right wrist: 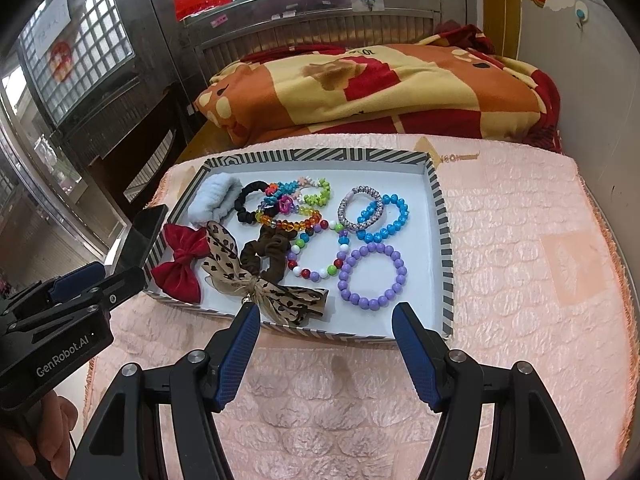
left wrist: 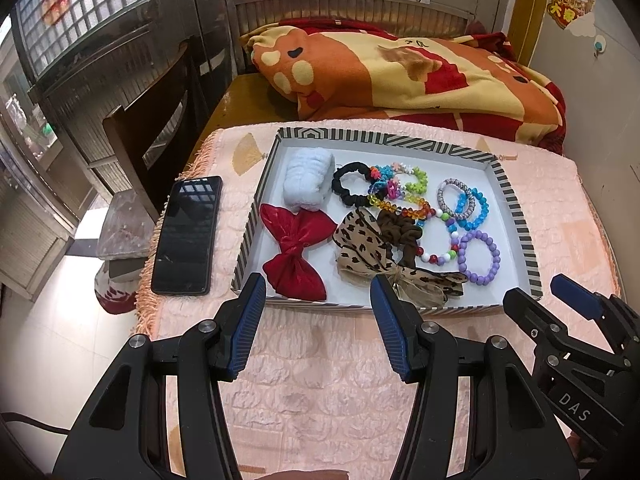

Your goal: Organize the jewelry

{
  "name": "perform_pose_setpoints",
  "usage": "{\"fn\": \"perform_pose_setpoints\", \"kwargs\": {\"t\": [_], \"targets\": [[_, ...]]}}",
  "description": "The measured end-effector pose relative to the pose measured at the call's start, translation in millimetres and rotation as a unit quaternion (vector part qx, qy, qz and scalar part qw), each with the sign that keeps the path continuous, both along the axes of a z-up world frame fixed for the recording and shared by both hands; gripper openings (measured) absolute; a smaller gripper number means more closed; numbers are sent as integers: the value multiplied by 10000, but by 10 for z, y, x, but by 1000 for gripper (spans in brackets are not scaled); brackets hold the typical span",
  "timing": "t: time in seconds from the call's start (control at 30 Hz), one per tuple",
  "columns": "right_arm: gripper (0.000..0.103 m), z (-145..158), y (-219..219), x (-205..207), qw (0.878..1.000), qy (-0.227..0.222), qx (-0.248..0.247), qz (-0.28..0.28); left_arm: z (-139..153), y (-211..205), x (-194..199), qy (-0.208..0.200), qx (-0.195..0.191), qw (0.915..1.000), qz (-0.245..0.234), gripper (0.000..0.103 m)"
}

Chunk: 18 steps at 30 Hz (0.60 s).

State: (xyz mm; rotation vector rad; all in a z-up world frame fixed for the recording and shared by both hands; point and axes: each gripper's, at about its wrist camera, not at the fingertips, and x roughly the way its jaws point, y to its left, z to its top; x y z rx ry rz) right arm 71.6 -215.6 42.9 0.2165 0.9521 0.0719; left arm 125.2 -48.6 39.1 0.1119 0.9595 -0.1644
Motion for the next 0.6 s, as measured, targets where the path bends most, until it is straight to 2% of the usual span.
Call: {"fn": "perform_pose_setpoints", "kwargs": {"t": [0.6], "targets": [[66,-42,-23,39,10000,68,11,15,-9,-30,5,47,14,10000,-19,54]]}}
